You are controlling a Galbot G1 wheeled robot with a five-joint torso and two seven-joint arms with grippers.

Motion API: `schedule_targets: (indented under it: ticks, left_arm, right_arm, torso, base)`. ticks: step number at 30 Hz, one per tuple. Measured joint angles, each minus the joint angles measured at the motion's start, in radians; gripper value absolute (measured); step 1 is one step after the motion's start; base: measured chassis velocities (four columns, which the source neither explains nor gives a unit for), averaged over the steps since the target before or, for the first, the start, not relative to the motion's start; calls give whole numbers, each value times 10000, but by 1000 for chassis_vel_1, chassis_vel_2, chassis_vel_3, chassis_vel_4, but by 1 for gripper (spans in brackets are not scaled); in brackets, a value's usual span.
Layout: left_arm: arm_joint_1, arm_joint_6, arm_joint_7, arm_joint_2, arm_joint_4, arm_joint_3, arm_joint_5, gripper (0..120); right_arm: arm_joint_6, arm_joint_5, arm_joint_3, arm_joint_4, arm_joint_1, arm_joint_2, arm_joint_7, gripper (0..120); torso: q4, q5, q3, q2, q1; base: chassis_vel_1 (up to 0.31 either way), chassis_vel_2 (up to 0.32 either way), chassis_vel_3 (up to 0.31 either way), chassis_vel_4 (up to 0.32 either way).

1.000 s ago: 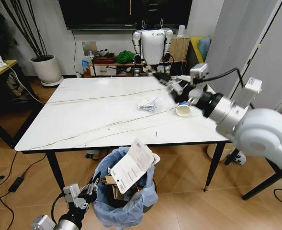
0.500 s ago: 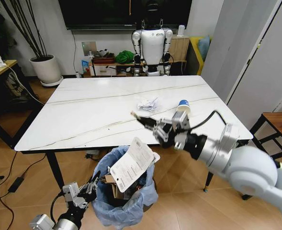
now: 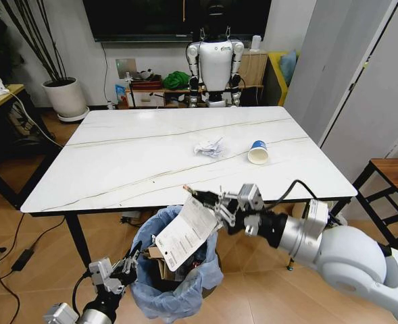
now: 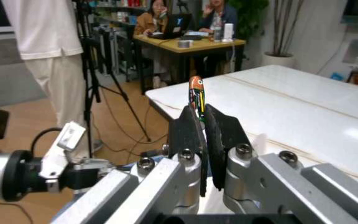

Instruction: Pick up the trash bin and place the trash from the table into it.

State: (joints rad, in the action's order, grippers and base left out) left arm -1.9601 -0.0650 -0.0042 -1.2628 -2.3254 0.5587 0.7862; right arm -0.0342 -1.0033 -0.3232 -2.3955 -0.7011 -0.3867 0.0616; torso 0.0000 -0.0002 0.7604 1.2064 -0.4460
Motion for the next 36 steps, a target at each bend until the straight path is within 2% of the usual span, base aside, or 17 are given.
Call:
schedule_targets:
  ticks: [9, 36]
  left_arm:
    - [75, -14, -4, -98, 45, 3, 1, 0]
    - [236, -52, -66, -105, 28, 172, 226, 0]
  right_arm:
    - [270, 582, -627, 584, -221, -585, 998, 0]
    - [571, 1679, -1321, 1428, -377, -848, 1681, 0]
  torso:
    - [1, 3, 1, 0, 0]
    - [0, 3, 1, 0, 0]
  base:
    - [0, 0, 0, 0]
    - [0, 0, 0, 0]
